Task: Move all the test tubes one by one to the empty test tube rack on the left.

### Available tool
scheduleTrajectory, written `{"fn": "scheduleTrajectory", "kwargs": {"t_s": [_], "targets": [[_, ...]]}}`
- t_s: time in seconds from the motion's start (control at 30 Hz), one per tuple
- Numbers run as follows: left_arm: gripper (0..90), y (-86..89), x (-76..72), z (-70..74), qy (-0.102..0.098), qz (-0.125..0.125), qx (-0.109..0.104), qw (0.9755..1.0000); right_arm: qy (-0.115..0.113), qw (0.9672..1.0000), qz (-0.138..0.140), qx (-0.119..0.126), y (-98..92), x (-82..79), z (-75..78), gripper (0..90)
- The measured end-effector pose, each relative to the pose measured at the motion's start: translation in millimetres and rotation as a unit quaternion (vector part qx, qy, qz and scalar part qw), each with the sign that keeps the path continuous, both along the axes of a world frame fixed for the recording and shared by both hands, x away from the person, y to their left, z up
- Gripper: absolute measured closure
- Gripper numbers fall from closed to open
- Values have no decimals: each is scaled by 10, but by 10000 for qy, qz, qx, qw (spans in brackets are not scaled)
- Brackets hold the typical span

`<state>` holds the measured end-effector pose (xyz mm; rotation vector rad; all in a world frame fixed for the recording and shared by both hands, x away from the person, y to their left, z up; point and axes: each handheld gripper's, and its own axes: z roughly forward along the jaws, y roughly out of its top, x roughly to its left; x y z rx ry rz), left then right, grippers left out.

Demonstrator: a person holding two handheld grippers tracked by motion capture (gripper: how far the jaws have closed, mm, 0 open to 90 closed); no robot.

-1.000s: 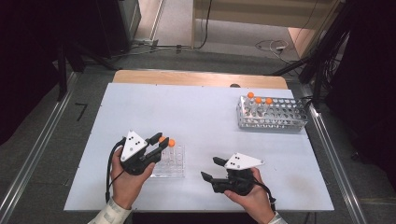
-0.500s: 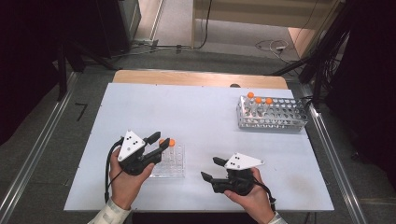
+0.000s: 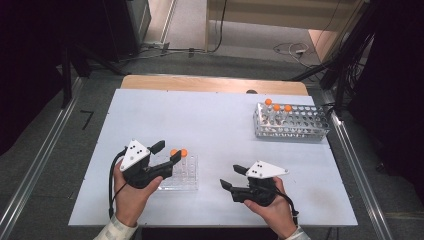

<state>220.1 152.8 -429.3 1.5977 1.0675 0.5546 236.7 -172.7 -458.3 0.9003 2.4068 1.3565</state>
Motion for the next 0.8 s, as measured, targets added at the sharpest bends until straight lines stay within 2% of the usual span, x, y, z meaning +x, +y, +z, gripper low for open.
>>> {"fn": "scheduleTrajectory", "kwargs": {"t_s": [0.23,0.4,0.67,0.8], "targets": [[322,51,-9,4,-6,57,-29,10000,-99,9993,-372,30,-197,134,42,324],[322,56,-17,8,-32,51,-21,10000,-185,9970,-749,104,-407,267,100,325],[305,51,-22,29,-75,65,-47,9999,-252,9900,-1387,105,-696,510,131,329],[303,53,-19,29,-63,72,-48,9999,-308,9842,-1739,87,-835,644,152,333]]}}
